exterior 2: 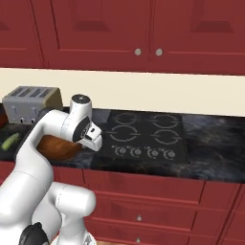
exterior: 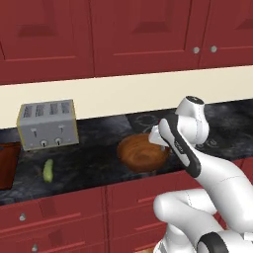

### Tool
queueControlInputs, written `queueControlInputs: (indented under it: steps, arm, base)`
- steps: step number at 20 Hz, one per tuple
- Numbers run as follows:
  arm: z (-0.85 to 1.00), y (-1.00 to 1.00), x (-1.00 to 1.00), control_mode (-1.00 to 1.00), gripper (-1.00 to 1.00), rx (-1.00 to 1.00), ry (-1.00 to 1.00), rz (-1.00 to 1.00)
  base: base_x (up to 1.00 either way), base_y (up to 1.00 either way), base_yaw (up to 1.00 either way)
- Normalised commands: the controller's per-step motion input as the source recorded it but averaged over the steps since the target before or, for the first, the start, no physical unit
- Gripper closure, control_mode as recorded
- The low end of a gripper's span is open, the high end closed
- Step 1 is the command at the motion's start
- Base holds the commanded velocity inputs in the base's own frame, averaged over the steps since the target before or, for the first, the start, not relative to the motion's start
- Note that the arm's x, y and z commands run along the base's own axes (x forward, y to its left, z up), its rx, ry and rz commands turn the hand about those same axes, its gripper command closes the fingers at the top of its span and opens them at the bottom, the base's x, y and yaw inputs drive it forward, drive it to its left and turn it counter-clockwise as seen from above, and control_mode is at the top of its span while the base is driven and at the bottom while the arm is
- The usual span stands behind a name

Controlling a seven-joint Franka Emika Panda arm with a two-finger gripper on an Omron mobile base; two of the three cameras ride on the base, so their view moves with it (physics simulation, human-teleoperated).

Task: Place the two vegetables and bowl onto the tray for setting up a vegetable dip station.

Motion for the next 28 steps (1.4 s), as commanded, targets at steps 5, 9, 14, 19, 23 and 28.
queueControlInputs:
  steps: [5,9,14,19,23,28]
  arm:
    - [0.00,0.00,0.00,1.00,1.00,0.00,0.00,0.00]
    - [0.00,0.00,0.00,1.00,1.00,0.00,0.00,0.00]
    - [0.00,0.00,0.00,1.00,1.00,0.00,0.00,0.00]
    - [0.00,0.00,0.00,1.00,1.00,0.00,0.00,0.00]
    - [0.00,0.00,0.00,1.00,1.00,0.00,0.00,0.00]
    - [0.00,0.00,0.00,1.00,1.00,0.00,0.00,0.00]
  base:
    - [0.09,0.73,-0.02]
    - [0.10,0.72,-0.03]
    - [0.10,0.71,-0.03]
    - [0.10,0.71,-0.03]
    - [0.12,0.69,-0.03]
    - [0.14,0.66,-0.02]
